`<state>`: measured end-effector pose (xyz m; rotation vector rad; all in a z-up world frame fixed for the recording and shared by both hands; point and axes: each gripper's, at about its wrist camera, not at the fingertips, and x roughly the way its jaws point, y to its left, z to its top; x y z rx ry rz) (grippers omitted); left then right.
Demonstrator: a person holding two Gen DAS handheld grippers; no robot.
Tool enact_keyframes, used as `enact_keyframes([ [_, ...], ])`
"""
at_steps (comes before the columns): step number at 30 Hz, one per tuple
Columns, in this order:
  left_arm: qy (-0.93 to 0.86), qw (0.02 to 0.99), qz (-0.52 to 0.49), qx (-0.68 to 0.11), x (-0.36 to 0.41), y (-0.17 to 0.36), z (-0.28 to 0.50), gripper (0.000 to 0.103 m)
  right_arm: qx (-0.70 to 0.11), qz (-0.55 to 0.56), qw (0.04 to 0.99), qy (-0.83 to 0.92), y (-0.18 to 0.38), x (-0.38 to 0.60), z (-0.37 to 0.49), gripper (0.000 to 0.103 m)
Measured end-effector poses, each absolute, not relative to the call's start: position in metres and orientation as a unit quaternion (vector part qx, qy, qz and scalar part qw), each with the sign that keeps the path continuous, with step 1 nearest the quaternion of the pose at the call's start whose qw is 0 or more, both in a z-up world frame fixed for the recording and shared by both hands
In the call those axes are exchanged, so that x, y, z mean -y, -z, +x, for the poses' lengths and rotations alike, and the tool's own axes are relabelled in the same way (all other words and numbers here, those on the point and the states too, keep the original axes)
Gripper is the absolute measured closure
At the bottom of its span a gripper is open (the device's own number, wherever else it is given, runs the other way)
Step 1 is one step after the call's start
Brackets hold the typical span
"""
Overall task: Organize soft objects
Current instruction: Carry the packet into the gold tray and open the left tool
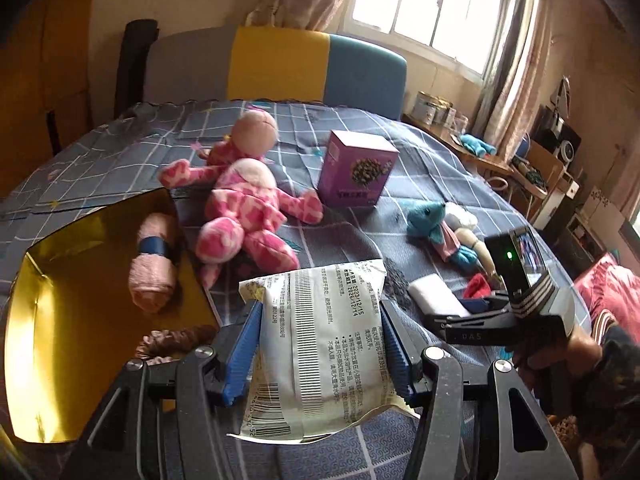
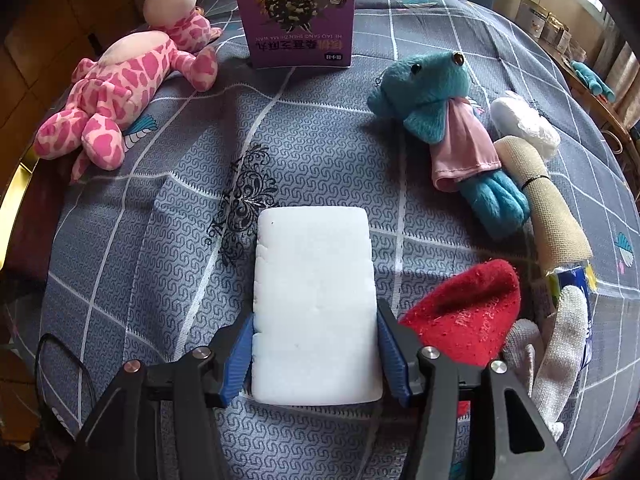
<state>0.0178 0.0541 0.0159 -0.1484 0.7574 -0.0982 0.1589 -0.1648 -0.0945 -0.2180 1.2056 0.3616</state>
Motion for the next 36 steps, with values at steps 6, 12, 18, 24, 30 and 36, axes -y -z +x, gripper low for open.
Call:
enact_keyframes([
  [6, 0.01, 0.924, -0.128, -0.361, -0.106, -0.029, 0.013, 0.045, -0.553, -0.116, 0.808, -0.167, 0.094, 0.161, 0.152, 0.046],
  [12, -0.083, 0.917, -0.147, -0.362, -0.182, -0.025, 0.016, 0.045, -0.549, -0.123, 0.81, -0.166, 0.094, 0.158, 0.149, 0.046],
  [18, -0.164, 0.878, -0.161, -0.42, -0.25, 0.018, 0.048, 0.045, -0.548, -0.126, 0.81, -0.165, 0.093, 0.156, 0.146, 0.046],
  [24, -0.198, 0.862, -0.164, -0.436, -0.274, 0.041, 0.082, 0.044, -0.547, -0.126, 0.811, -0.165, 0.093, 0.156, 0.146, 0.046],
  [30, -0.199, 0.845, -0.176, -0.464, -0.285, 0.058, 0.114, 0.037, -0.547, -0.126, 0.811, -0.165, 0.093, 0.155, 0.145, 0.046],
  [36, -0.199, 0.862, -0.159, -0.439, -0.273, 0.041, 0.111, 0.032, -0.546, -0.129, 0.811, -0.165, 0.093, 0.155, 0.145, 0.046],
])
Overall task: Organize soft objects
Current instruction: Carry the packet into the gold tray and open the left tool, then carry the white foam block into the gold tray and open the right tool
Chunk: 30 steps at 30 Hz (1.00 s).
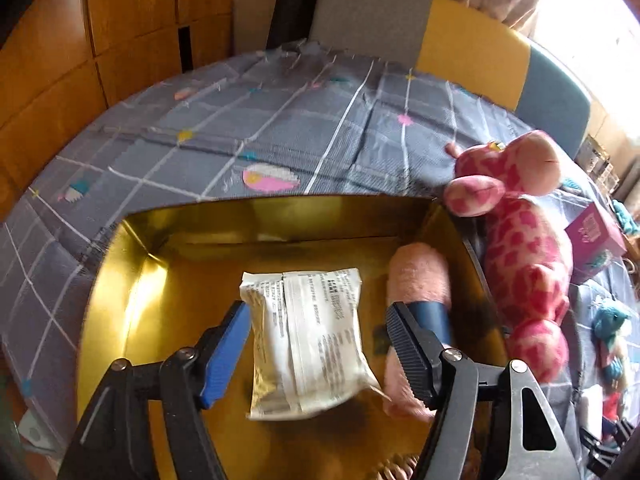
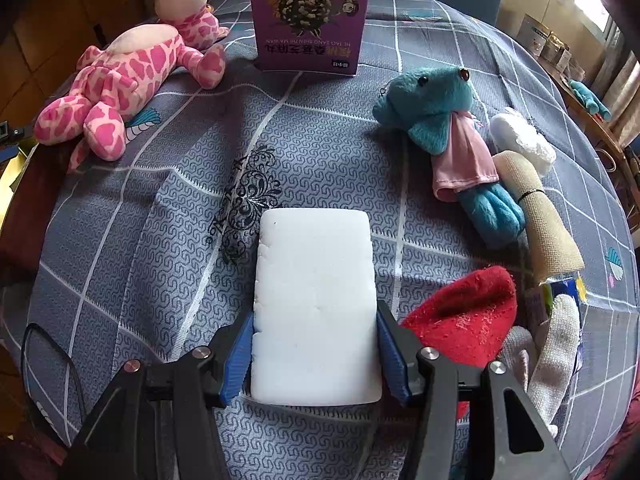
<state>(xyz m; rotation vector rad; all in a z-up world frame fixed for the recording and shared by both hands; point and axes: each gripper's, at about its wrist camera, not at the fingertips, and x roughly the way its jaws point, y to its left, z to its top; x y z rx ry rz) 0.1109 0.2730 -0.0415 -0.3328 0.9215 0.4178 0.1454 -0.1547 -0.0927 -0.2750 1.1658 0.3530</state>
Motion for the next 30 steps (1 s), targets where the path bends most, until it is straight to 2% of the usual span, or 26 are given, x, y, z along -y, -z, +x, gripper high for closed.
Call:
enact_keyframes([
  [14, -0.202, 0.916, -0.081, -0.337, -0.219, -0.028, 0.023, 0.026, -0.54, -0.139, 0.815, -0.16, 0.095, 0.151, 0.143, 0.046],
  [30, -0.219, 0.928, -0.033, -0.299, -0.194, -0.056, -0.041, 0.023, -0.533, -0.147, 0.819, -0.154, 0.094, 0.149, 0.138, 0.047],
])
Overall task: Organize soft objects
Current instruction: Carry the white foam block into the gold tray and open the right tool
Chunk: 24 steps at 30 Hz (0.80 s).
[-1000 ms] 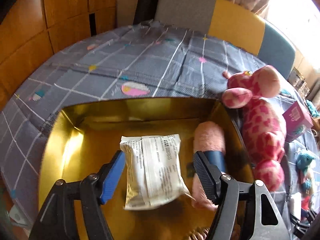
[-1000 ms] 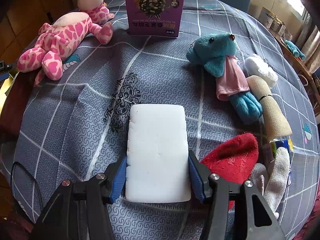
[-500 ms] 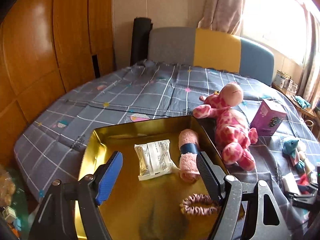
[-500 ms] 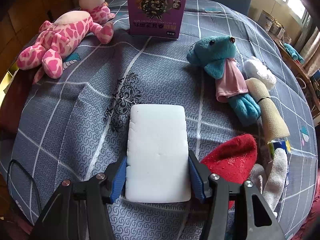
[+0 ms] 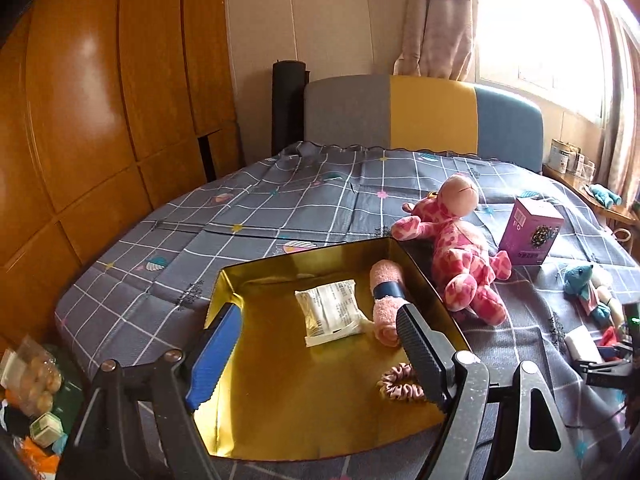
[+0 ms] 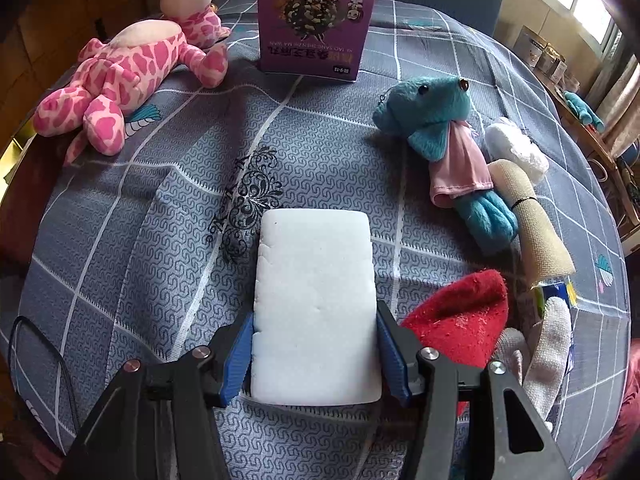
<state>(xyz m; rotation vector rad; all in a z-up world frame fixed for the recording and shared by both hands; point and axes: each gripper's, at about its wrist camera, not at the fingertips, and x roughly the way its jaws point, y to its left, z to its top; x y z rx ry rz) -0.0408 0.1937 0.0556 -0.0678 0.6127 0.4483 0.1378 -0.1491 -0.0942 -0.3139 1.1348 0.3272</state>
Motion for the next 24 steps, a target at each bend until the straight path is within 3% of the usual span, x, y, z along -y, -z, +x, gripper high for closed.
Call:
enact_keyframes([
  [12, -0.218, 0.928, -0.034, -0.3, -0.197, -0.054, -0.057, 0.021, -0.531, -0.163, 0.822, -0.129, 0.088, 0.141, 0.133, 0.048],
  [24, -0.236, 0.913, -0.081, -0.323, -0.228, -0.033, -0.071, 0.021, -0.447, -0.147, 0.837, -0.28, -0.001, 0.027, 0.101, 0.048],
])
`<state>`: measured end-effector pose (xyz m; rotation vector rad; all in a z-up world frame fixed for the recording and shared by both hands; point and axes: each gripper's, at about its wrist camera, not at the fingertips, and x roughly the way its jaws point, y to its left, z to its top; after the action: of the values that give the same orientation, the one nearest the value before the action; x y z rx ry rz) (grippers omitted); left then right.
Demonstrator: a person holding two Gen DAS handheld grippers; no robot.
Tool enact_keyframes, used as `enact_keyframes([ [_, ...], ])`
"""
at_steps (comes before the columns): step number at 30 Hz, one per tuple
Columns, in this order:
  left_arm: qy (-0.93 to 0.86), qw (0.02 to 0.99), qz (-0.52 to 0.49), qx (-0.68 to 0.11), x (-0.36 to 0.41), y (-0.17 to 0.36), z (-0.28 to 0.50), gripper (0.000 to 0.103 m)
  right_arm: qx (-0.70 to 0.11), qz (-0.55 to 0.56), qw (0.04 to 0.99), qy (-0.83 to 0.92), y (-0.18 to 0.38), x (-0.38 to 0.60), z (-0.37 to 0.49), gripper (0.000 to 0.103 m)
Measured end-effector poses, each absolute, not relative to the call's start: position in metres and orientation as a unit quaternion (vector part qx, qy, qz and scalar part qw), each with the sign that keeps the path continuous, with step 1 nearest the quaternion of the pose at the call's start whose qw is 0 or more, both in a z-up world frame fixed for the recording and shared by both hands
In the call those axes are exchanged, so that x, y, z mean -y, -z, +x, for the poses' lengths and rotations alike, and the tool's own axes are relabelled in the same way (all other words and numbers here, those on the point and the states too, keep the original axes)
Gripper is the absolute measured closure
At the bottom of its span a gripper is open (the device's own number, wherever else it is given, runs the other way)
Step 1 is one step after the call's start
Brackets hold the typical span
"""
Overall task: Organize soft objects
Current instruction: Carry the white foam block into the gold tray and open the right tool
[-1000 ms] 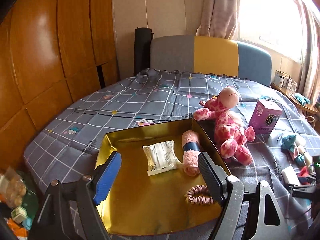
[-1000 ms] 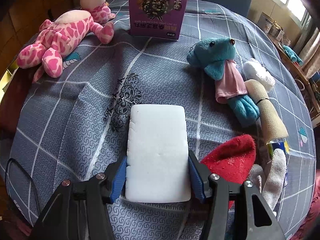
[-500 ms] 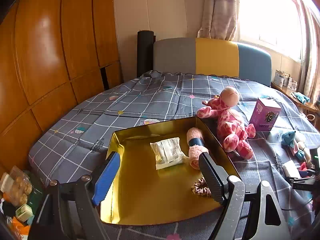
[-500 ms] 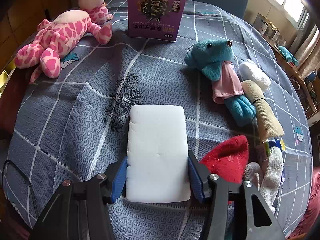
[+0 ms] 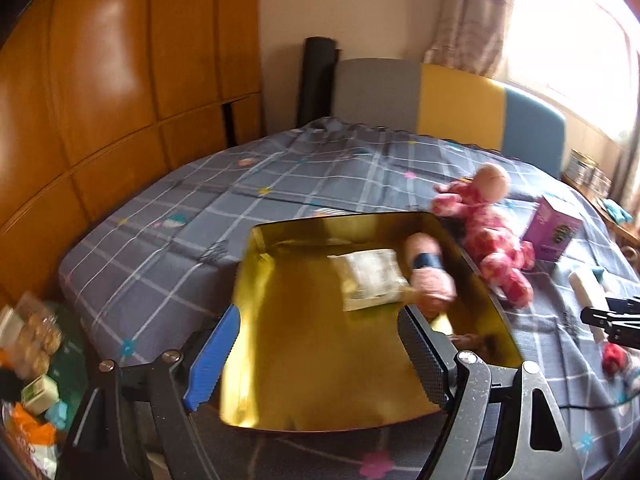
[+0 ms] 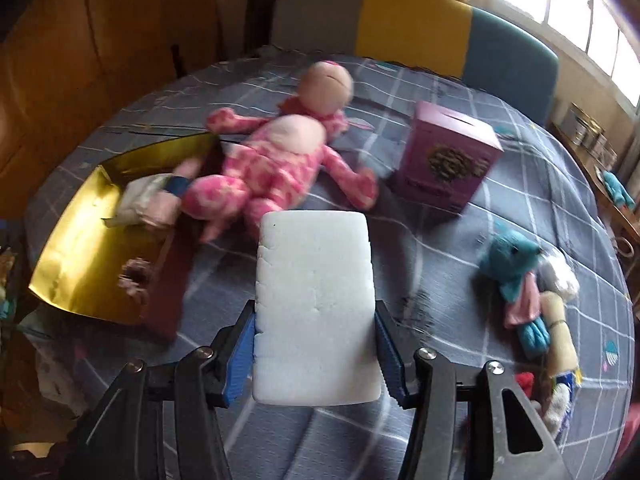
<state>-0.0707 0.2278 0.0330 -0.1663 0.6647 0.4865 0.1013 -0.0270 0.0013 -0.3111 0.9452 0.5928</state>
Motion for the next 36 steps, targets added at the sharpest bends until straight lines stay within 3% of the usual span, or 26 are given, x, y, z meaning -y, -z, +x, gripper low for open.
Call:
enact_keyframes([
  [8, -0.301, 0.892, -0.115, -0.317, -0.276, -0.028, -0.098, 0.021, -0.437, -0.172, 0.784, -0.407, -0.003, -0.1, 0.061, 0.048],
  [16, -0.336, 0.877, -0.138, -0.314, -0.308, -0.022, -0.111, 0.021, -0.457, -0.232, 0.751, -0.416, 0.048, -0.184, 0.04, 0.047],
  [22, -0.336, 0.873, -0.141, -0.325, -0.313, -0.013, -0.108, 0.021, -0.458, -0.243, 0.761, -0.39, 0.063, -0.187, 0.039, 0.045],
  [26, -0.336, 0.871, -0.144, -0.329, -0.315, -0.009, -0.106, 0.02, -0.414, -0.24, 0.792, -0.379, 0.042, -0.174, 0.03, 0.04],
  [36, -0.333, 0.871, -0.143, -0.332, -0.308, -0.007, -0.104, 0.02, -0.364, -0.22, 0.83, -0.361, 0.005, -0.153, 0.009, 0.039],
])
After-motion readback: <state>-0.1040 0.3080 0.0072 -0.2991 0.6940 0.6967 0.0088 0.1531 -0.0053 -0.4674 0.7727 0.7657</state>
